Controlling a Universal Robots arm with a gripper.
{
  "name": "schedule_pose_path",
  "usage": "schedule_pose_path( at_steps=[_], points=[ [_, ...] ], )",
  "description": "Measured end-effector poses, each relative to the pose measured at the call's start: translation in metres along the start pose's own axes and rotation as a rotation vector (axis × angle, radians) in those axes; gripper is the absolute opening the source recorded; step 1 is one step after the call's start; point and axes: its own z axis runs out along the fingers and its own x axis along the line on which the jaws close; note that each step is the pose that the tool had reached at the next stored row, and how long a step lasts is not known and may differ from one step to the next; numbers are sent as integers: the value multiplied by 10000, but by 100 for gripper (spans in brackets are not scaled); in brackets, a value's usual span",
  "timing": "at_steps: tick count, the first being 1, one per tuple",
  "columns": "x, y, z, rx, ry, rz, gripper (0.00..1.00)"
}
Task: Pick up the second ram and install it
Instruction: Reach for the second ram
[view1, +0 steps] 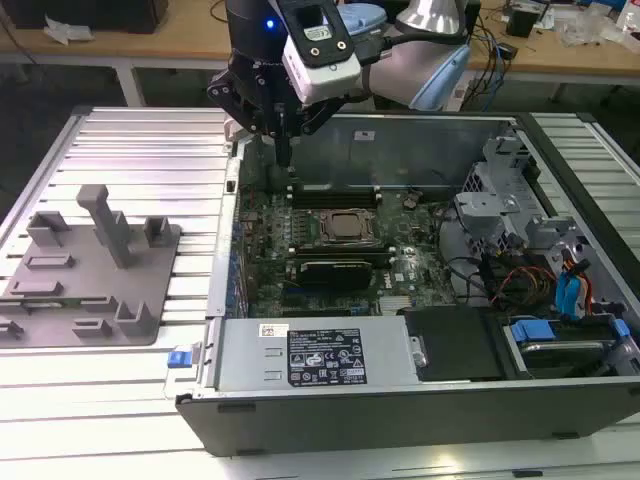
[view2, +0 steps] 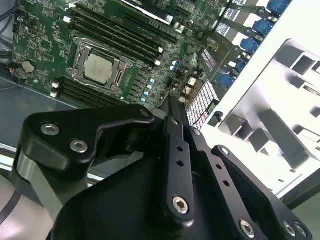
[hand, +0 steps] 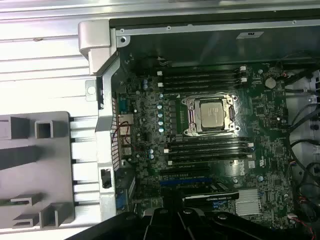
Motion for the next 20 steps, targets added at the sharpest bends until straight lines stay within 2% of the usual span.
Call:
schedule_pose_path(
  at_steps=[14, 18, 20],
  points=[
    [10, -1, 0, 0, 0, 1, 8],
    [61, -5, -2, 1, 1, 0, 8],
    [134, -10, -4, 0, 1, -1, 8]
  ],
)
